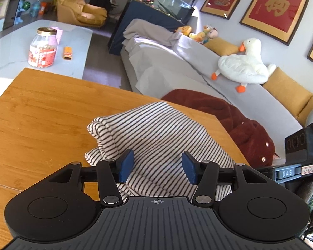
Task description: Fold clothes
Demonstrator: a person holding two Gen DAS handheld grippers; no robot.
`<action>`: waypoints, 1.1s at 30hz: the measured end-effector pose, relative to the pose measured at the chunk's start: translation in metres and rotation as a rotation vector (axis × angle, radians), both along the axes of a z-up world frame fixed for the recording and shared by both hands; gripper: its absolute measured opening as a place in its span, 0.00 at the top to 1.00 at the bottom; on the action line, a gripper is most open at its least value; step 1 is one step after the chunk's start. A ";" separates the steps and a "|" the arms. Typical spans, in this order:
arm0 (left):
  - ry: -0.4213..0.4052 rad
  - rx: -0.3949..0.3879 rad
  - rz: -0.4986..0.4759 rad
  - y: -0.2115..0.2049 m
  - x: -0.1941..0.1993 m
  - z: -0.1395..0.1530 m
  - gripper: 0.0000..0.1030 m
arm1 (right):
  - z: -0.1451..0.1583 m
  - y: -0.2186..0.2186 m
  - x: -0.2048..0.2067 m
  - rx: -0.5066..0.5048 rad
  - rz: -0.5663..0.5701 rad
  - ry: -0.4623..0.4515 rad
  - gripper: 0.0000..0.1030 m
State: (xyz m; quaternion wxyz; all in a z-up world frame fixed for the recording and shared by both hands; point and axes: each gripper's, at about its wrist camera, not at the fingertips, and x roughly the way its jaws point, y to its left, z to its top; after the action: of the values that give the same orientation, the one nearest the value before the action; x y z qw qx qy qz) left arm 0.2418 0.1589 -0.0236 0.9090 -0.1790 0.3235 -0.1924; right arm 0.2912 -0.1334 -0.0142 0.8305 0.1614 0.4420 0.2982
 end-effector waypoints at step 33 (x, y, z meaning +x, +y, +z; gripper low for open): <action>-0.031 0.067 0.027 -0.008 0.010 0.002 0.35 | 0.056 0.024 -0.050 -0.136 0.148 -0.268 0.08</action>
State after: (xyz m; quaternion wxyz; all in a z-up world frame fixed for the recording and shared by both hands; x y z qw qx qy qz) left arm 0.2516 0.1513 -0.0218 0.9219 -0.1499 0.3133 -0.1717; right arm 0.2409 -0.1092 0.0420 0.8667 0.0303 0.3571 0.3469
